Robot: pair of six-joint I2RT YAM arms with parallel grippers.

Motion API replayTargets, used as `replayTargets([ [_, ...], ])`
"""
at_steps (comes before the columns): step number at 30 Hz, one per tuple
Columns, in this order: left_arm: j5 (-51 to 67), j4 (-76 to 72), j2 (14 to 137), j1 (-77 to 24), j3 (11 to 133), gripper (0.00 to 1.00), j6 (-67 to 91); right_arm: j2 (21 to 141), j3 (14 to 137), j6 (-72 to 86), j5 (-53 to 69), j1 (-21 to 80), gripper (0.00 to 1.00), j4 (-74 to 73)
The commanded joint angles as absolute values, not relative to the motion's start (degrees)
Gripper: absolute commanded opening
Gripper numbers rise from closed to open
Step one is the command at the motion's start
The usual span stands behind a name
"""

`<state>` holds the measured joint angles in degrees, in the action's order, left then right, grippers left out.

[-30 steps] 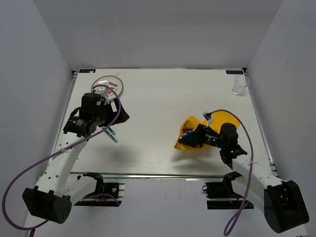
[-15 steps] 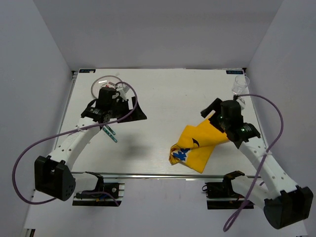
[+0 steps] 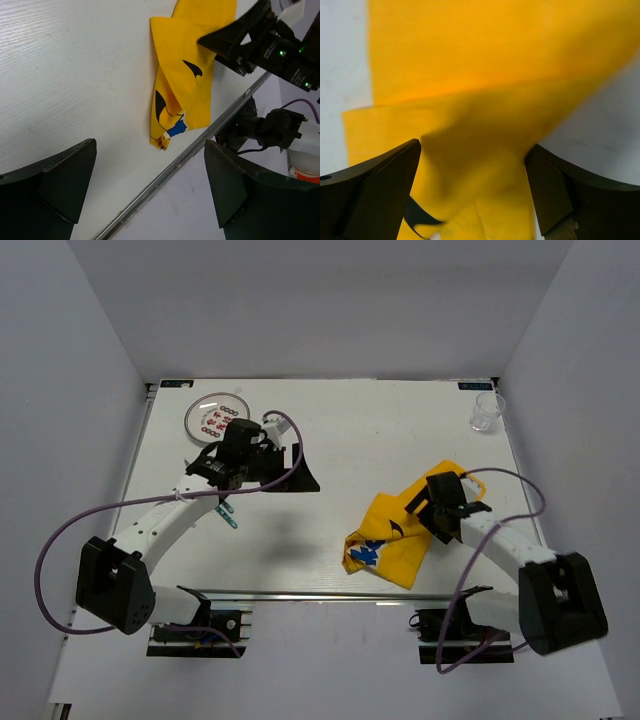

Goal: Set the dinner table for one person

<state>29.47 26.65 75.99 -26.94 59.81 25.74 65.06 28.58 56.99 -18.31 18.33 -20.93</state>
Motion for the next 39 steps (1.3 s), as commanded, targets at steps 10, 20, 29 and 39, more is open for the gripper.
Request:
replayTargets([
  [10, 26.0, 22.5, 78.9, -27.5, 57.9, 0.98, 30.0, 75.8, 41.2, 32.8, 2.5, 15.0, 0.89, 1.4],
  [20, 23.7, 15.8, 99.6, -30.5, 66.1, 0.98, 33.1, 59.7, 28.7, 40.3, -7.4, 14.8, 0.89, -16.3],
  [29, 21.4, 22.9, 124.4, -34.0, 94.5, 0.93, 31.3, 48.0, 26.4, 40.8, 4.5, 15.2, 0.89, -24.5],
  [39, 17.0, 27.9, 126.0, -36.7, 96.3, 0.72, 31.2, 39.8, 29.5, 38.0, -1.7, 14.9, 0.89, -34.7],
])
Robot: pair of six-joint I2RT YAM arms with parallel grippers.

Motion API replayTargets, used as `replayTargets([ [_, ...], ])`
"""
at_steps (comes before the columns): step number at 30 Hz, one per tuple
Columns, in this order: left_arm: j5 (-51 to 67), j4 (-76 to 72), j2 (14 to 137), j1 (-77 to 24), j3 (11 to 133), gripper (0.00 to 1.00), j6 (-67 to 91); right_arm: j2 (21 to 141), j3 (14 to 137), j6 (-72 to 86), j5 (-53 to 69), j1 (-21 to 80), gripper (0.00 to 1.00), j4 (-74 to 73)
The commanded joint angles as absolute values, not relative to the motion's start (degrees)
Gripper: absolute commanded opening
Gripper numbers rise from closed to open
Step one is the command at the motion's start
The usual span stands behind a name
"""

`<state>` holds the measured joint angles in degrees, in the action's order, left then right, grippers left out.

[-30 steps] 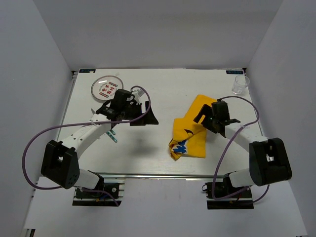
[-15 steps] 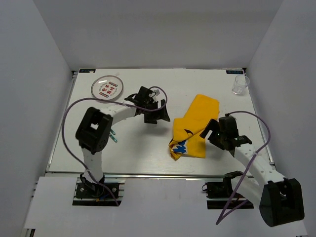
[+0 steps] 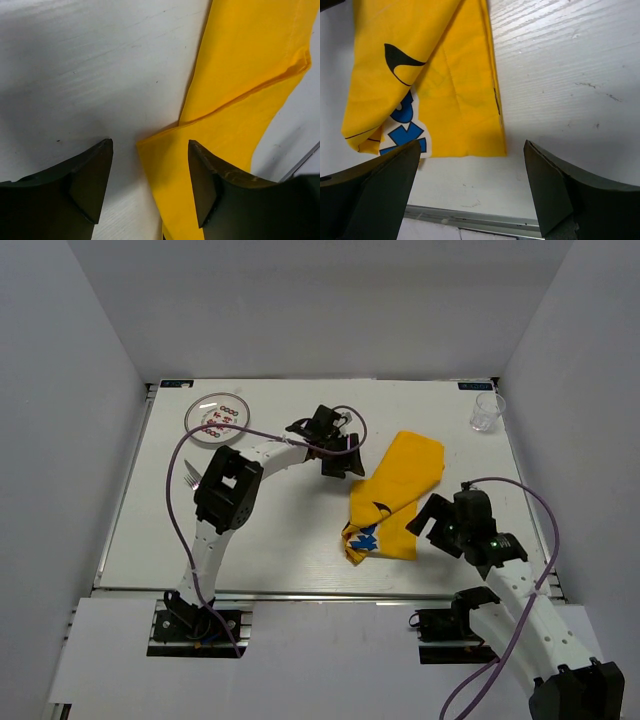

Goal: Set the dinner table for one person

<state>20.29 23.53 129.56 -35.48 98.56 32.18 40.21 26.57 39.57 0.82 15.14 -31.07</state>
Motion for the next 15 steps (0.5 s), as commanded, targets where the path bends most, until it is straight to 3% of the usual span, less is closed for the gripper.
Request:
replayTargets([
  [1, 16.6, 27.9, 125.4, -36.7, 94.7, 0.71, 31.2, 40.2, 30.2, 38.1, -1.8, 14.9, 0.89, -34.9],
  [9, 15.4, 30.9, 127.9, -39.0, 94.2, 0.49, 31.9, 41.8, 31.0, 38.3, -0.6, 14.9, 0.89, -32.6],
  [12, 14.8, 29.8, 127.8, -39.6, 93.2, 0.46, 32.7, 41.4, 30.6, 37.9, -0.6, 14.9, 0.89, -32.3],
  [13, 14.3, 29.4, 128.1, -39.6, 93.2, 0.43, 32.9, 41.5, 30.3, 37.7, -0.6, 14.9, 0.89, -32.3],
  [15, 14.1, 28.9, 128.8, -39.6, 93.9, 0.23, 33.9, 41.8, 29.4, 37.5, 1.6, 14.8, 0.89, -32.3],
])
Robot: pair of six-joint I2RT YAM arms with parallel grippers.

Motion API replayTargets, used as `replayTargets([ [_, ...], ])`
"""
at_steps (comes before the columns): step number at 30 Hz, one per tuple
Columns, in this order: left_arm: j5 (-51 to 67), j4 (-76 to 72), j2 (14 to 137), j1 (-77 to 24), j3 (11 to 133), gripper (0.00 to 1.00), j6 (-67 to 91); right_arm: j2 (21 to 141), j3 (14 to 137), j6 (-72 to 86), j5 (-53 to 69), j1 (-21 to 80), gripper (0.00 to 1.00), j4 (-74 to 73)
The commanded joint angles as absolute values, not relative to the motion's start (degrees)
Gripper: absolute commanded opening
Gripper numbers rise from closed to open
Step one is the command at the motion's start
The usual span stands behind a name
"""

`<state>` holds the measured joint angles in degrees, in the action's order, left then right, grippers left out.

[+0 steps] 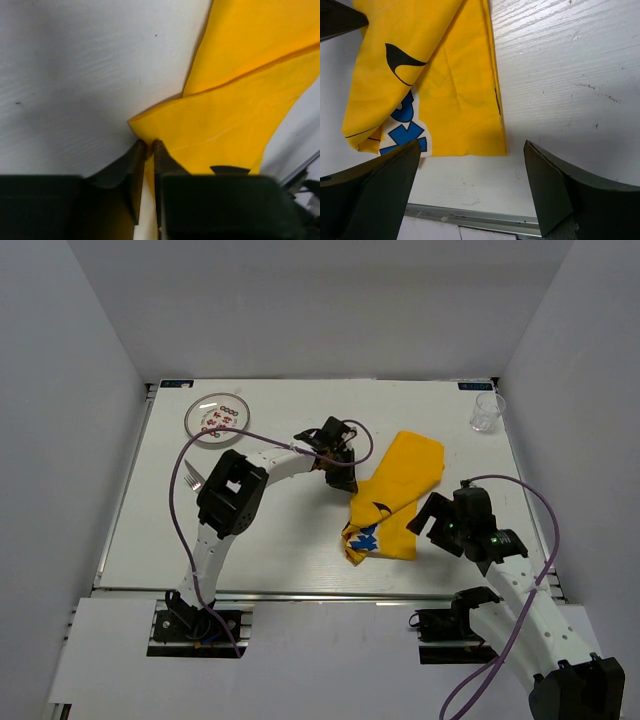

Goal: Set the dinner table for one person

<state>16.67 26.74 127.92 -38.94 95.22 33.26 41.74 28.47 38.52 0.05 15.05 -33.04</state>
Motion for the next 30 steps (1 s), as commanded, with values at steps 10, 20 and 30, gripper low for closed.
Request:
replayTargets([
  [10, 13.9, 23.7, 124.8, -39.6, 91.9, 0.00, 35.8, 45.0, 16.7, 39.9, 13.2, 15.0, 0.85, -20.5],
  [20, 14.7, 16.6, 113.7, -39.6, 85.9, 0.00, 35.9, 50.3, 10.9, 41.6, 10.9, 15.4, 0.50, -11.2],
  [30, 14.3, 16.0, 111.4, -39.6, 84.9, 0.00, 35.7, 46.9, 13.7, 41.6, 6.9, 15.3, 0.00, -16.2],
])
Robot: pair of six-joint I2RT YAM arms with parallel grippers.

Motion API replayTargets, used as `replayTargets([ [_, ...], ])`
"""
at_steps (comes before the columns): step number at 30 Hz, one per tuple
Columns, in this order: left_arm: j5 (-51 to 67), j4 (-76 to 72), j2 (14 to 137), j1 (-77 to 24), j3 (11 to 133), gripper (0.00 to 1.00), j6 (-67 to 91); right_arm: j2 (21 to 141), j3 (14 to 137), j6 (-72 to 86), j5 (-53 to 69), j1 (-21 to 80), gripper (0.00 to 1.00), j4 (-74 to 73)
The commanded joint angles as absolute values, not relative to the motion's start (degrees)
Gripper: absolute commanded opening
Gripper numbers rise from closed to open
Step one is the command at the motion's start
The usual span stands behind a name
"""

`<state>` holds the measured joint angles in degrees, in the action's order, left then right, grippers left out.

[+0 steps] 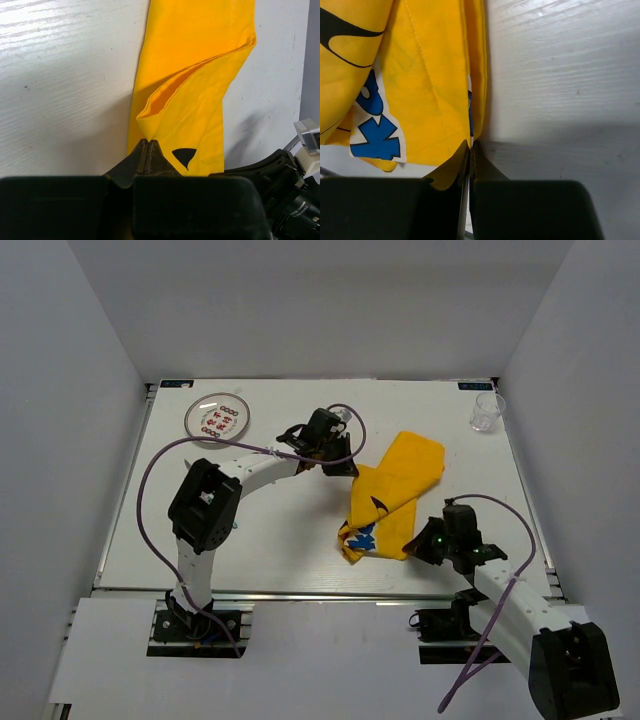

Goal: Set the dinner table for one person

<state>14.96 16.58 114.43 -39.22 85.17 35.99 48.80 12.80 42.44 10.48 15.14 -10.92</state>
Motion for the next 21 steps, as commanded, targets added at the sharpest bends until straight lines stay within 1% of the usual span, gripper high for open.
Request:
replayTargets([
  [1, 14.2, 15.9, 110.9, -39.6, 84.6, 0.00, 35.7, 46.3, 14.1, 41.5, 6.1, 15.1, 0.00, -16.6],
  [5, 11.1, 17.4, 108.9, -39.6, 85.0, 0.00, 36.4, 44.4, 15.7, 39.6, 5.5, 15.1, 0.00, -17.7],
  [8, 6.2, 17.2, 105.8, -38.4, 85.3, 0.00, 36.9, 46.3, 21.3, 36.7, 6.2, 15.2, 0.00, -18.5],
  [9, 6.0, 16.5, 104.9, -38.4, 85.4, 0.00, 36.9, 48.1, 25.9, 34.9, 5.9, 14.9, 0.00, -19.1],
  [11, 1.3, 18.3, 102.6, -37.9, 86.9, 0.00, 36.9, 50.1, 31.1, 33.7, 1.6, 14.9, 0.00, -21.5],
  [12, -9.0, 23.4, 101.7, -37.9, 89.5, 0.00, 37.9, 51.6, 36.9, 33.5, -5.1, 13.9, 0.00, -23.2],
  [13, -9.1, 27.1, 100.6, -37.9, 91.2, 0.00, 40.1, 52.0, 40.2, 34.0, -8.1, 13.5, 0.00, -25.6],
  [14, -20.5, 30.9, 99.5, -37.9, 92.4, 0.00, 42.5, 52.3, 43.6, 34.6, -10.1, 12.2, 0.00, -30.6],
  [15, -25.8, 34.9, 96.1, -37.3, 94.7, 0.00, 45.1, 51.3, 46.9, 36.2, -11.9, 12.0, 0.00, -33.0],
  [16, -30.5, 41.5, 94.0, -37.3, 95.4, 0.00, 49.6, 50.2, 53.6, 36.9, -15.1, 11.7, 0.00, -35.2],
  [17, -36.7, 42.7, 91.3, -37.3, 95.3, 0.00, 49.8, 48.9, 57.4, 37.5, -17.3, 11.3, 0.00, -40.5],
  [18, -38.9, 43.3, 84.7, -37.3, 94.1, 0.00, 49.9, 46.1, 61.4, 38.1, -19.8, 11.5, 0.00, -43.0],
  [19, -40.4, 43.3, 81.3, -37.3, 93.0, 0.00, 49.5, 44.6, 68.9, 37.4, -23.1, 11.6, 0.00, -44.9],
  [20, -40.6, 42.4, 77.6, -37.3, 91.8, 0.00, 48.5, 42.5, 72.6, 36.3, -23.8, 11.6, 0.00, -47.8],
  [21, -40.0, 40.8, 70.3, -37.8, 88.3, 0.00, 45.2, 42.2, 76.2, 35.2, -23.9, 11.6, 0.00, -49.2],
])
